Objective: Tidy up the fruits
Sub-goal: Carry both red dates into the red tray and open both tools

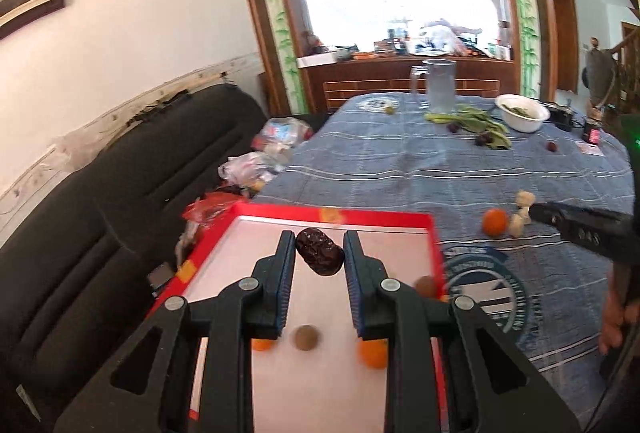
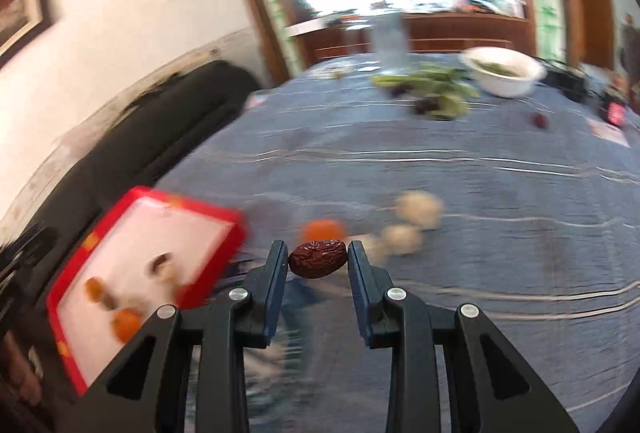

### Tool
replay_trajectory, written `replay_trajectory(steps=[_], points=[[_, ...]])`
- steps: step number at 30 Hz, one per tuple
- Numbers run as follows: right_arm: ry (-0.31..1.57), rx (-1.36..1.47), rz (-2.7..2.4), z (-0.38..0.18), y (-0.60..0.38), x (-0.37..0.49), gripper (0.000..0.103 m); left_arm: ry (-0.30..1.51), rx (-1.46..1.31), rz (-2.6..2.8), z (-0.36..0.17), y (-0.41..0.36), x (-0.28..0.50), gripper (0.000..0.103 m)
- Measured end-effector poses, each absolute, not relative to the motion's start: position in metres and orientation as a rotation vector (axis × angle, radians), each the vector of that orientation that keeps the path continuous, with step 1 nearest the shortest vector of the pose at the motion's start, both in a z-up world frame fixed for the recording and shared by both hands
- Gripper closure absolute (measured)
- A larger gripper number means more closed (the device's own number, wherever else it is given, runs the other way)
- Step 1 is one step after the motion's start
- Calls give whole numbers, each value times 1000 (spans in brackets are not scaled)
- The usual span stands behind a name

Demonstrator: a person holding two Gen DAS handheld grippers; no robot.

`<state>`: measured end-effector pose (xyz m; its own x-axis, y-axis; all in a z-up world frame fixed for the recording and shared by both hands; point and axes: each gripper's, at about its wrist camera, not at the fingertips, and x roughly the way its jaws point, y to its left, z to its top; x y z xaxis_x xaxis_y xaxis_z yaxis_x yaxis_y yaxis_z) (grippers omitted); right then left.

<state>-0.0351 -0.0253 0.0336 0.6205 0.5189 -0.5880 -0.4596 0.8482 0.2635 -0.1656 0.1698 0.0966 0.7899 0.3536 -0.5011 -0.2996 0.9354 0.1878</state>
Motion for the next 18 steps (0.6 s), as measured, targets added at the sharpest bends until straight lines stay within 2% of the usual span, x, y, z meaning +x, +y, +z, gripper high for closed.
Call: replay_trajectory(steps=[7,18], points=[[671,-24,771,44,50,-88,73,575,77,450,83,210,-175,77],[718,-123,885,23,94,-121,73,606,39,556,65,256,-185,77]])
